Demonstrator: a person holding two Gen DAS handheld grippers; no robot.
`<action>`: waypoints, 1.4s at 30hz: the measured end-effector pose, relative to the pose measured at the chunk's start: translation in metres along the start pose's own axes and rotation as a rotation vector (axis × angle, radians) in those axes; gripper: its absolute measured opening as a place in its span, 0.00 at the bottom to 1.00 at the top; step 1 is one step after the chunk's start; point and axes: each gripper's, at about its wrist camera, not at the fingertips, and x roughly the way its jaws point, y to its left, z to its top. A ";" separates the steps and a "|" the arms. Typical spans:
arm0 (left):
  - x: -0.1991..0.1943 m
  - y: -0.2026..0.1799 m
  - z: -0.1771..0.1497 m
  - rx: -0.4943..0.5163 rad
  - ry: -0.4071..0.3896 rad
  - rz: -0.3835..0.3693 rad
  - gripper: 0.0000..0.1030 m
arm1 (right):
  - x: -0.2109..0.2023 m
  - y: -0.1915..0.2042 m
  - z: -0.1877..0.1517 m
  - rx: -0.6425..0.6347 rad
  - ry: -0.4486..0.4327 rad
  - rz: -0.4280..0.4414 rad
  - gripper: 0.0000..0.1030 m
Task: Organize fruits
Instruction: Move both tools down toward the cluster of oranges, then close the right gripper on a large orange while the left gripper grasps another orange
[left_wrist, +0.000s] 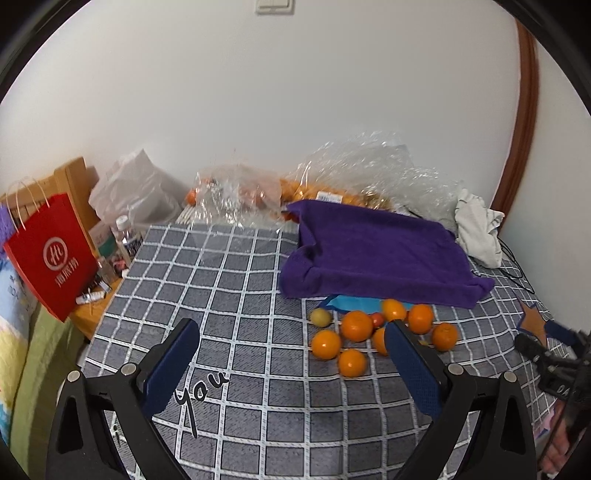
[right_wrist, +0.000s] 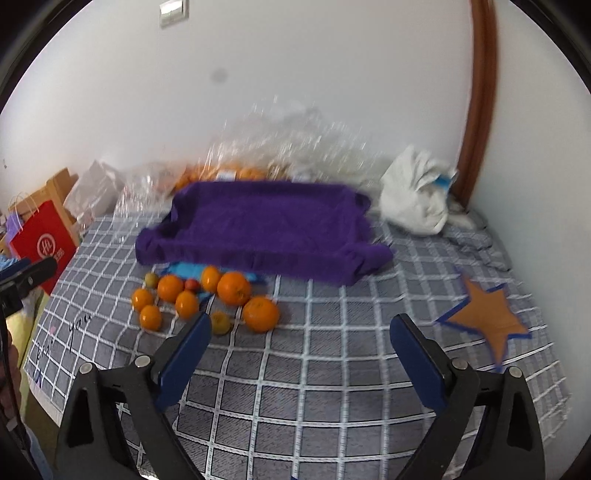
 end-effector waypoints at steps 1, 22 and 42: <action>0.005 0.003 -0.001 -0.003 0.006 -0.001 0.94 | 0.008 0.001 -0.003 -0.011 0.002 0.003 0.91; 0.079 0.037 -0.030 -0.006 0.188 -0.068 0.76 | 0.131 0.023 -0.015 -0.017 0.135 0.112 0.55; 0.131 -0.014 -0.031 -0.075 0.277 -0.212 0.55 | 0.115 -0.011 -0.029 -0.031 0.105 0.096 0.41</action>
